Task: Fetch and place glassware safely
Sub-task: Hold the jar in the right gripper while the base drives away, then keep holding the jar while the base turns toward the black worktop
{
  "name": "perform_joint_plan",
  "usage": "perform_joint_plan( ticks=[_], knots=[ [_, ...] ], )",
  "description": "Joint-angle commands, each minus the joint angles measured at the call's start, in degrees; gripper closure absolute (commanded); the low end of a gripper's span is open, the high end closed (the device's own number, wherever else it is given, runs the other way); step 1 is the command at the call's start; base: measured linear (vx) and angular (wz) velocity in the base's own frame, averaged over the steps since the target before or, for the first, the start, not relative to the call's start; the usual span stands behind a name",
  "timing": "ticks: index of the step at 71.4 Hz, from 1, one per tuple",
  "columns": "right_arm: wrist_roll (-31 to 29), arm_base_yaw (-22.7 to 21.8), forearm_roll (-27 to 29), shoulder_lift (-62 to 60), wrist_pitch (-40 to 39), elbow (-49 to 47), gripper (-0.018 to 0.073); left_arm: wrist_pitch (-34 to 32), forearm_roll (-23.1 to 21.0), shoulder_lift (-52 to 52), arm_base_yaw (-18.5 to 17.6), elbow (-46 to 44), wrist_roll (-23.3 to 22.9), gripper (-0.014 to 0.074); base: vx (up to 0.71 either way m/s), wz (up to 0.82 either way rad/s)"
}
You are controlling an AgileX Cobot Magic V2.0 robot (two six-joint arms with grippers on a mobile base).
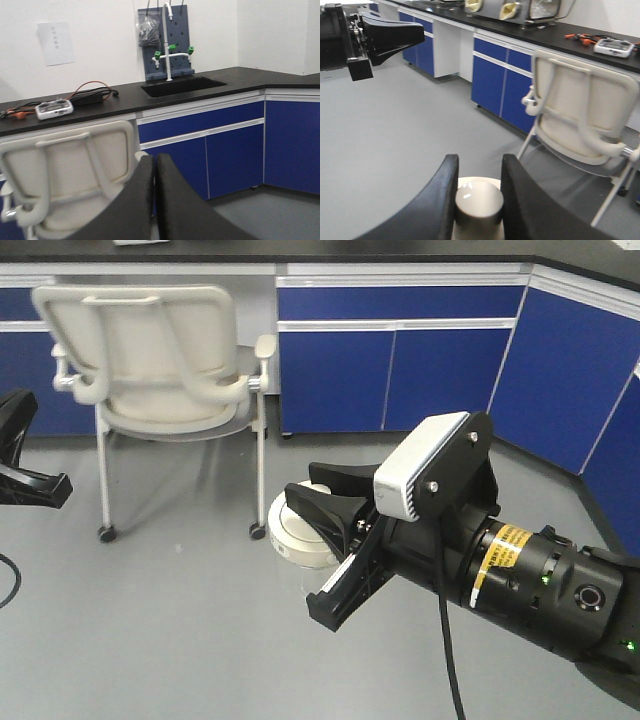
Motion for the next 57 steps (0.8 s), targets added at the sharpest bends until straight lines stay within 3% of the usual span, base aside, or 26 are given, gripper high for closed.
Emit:
perform_joint_plan(
  ticks=[1,27,57],
  knots=[
    [-0.34,-0.1,1.0,-1.83,-5.08,-1.75,0.056,-4.0,-0.92,-1.25,0.03,-1.46,-0.4,0.0603,0.45,-0.27],
    [-0.34,-0.1,1.0,-1.83,-5.02,-1.75,0.056,-4.0,-0.92,-1.25,0.03,-1.46,-0.4,0.0603,0.39,-0.45],
    [-0.34,-0.1,1.0,-1.83,-4.9,-1.75,0.056,-4.0,-0.92,-1.25,0.03,-1.46,-0.4,0.0603,0.28,-0.78]
  ],
)
